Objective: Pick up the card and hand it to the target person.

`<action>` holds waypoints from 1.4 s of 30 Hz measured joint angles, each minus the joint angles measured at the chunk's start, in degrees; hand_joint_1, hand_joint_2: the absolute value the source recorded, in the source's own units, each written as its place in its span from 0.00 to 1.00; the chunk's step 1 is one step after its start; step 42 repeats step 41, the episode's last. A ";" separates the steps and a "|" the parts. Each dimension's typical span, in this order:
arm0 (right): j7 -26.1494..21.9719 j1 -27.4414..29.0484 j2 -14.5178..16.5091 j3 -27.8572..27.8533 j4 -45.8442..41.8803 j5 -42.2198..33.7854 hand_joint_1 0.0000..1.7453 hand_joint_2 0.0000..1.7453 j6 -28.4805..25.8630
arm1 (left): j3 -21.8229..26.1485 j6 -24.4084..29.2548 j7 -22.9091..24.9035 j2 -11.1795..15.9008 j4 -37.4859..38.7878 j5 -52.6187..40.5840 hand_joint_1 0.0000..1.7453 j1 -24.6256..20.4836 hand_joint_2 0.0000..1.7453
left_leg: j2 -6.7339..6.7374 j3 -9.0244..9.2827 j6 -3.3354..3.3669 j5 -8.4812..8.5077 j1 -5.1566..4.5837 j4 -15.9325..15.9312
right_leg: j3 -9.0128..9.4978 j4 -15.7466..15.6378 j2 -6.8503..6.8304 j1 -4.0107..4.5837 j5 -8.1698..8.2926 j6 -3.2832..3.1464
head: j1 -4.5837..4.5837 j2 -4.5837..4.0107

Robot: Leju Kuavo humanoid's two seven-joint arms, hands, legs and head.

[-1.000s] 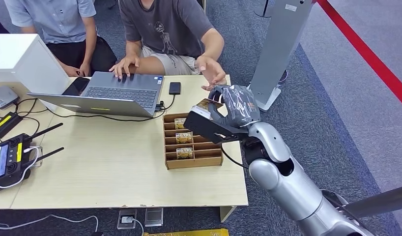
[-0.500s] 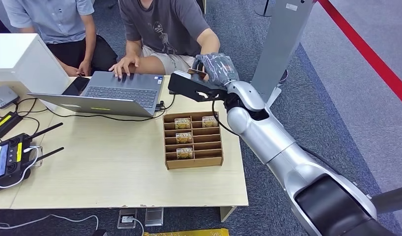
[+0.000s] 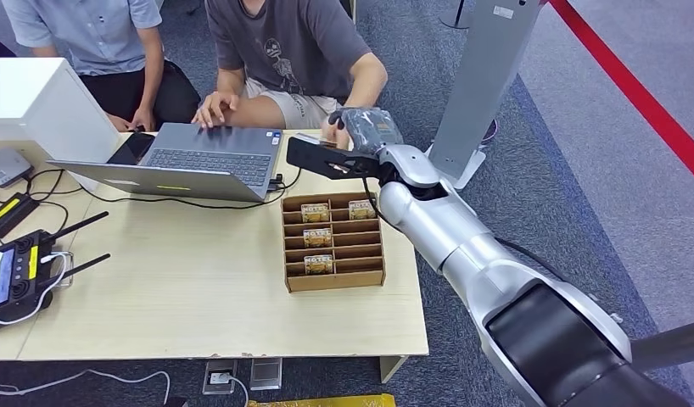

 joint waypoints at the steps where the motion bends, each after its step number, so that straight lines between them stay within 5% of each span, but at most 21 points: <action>1: -0.18 -0.18 0.26 0.11 0.44 0.07 0.00 1.00 -0.08 | -0.01 0.07 -0.16 0.00 0.00 0.08 0.00 0.00 0.00 | 0.00 0.00 0.00 0.00 0.00 0.00 | 0.00 0.00 0.00 0.00 0.00 0.00 | 0.00 0.00; 13: -5.07 -2.92 1.34 -0.60 1.44 -6.00 0.00 1.00 -4.73 | -0.01 0.75 0.07 0.00 0.00 2.13 0.00 0.13 0.00 | 0.02 0.01 0.00 0.00 0.00 0.02 | 0.00 0.00 0.02 0.00 0.00 0.00 | 0.07 0.00; 19: -5.14 -0.47 -0.96 -3.34 -8.44 -12.68 0.00 1.00 -3.79 | -0.01 1.19 -0.12 0.00 0.00 3.17 0.00 0.35 0.00 | 0.02 0.05 0.00 0.00 0.00 0.02 | 0.00 -0.01 0.04 0.00 0.00 0.00 | -0.02 0.00; 33: -4.30 29.39 -14.27 -14.90 -53.20 -29.10 0.00 1.00 2.30 | 0.01 2.02 0.54 0.02 0.00 4.70 0.00 1.03 0.00 | 0.02 0.14 0.01 -0.07 -0.01 0.04 | 0.08 -0.13 0.06 -0.01 0.00 0.01 | 0.08 0.00; 42: -5.78 43.96 -18.34 -21.02 -63.68 -34.90 0.00 1.00 2.86 | 0.01 2.38 0.90 0.01 0.00 4.70 0.00 0.86 0.00 | -0.05 0.26 0.00 -0.10 0.02 0.02 | 0.23 -0.19 -0.04 0.02 -0.08 0.03 | -0.12 0.00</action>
